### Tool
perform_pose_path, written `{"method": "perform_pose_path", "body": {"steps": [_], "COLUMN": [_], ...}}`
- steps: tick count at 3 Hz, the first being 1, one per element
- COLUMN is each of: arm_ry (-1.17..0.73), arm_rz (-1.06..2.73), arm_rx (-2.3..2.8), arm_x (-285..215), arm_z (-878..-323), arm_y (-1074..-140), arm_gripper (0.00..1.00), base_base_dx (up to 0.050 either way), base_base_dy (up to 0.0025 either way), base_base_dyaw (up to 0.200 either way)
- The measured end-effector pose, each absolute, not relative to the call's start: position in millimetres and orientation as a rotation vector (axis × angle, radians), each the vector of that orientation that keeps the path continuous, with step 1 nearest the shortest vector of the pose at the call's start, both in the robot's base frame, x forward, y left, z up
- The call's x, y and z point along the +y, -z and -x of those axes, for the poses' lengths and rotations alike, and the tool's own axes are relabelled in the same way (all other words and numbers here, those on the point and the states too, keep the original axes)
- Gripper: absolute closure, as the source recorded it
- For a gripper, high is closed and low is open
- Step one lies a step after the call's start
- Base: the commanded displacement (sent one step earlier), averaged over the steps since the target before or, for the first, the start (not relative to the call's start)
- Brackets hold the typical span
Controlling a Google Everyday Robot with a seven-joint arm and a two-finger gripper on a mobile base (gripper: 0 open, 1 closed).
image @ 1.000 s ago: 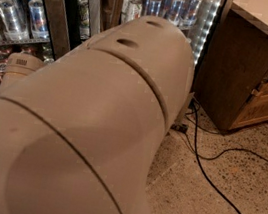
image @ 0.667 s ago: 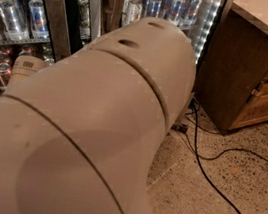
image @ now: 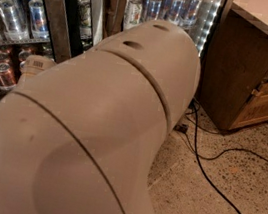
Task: Open right fridge door
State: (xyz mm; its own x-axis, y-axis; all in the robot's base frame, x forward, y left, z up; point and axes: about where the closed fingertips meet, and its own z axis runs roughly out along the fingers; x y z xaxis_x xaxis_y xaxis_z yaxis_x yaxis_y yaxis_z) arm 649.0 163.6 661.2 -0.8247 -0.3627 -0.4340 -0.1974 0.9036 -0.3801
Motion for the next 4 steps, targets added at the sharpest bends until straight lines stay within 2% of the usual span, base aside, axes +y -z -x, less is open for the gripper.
{"method": "perform_pose_path", "body": {"steps": [2, 4], "arm_ry": [0.407, 0.460], "arm_rz": [0.371, 0.419], "arm_rx": [2.493, 2.316], "arm_x": [158, 160], "arm_z": [-668, -713], "arm_y": [-651, -659], "arm_gripper": [1.00, 1.00], "base_base_dx": [0.000, 0.000], "base_base_dy": [0.00000, 0.00000], "base_base_dyaw": [0.000, 0.000]}}
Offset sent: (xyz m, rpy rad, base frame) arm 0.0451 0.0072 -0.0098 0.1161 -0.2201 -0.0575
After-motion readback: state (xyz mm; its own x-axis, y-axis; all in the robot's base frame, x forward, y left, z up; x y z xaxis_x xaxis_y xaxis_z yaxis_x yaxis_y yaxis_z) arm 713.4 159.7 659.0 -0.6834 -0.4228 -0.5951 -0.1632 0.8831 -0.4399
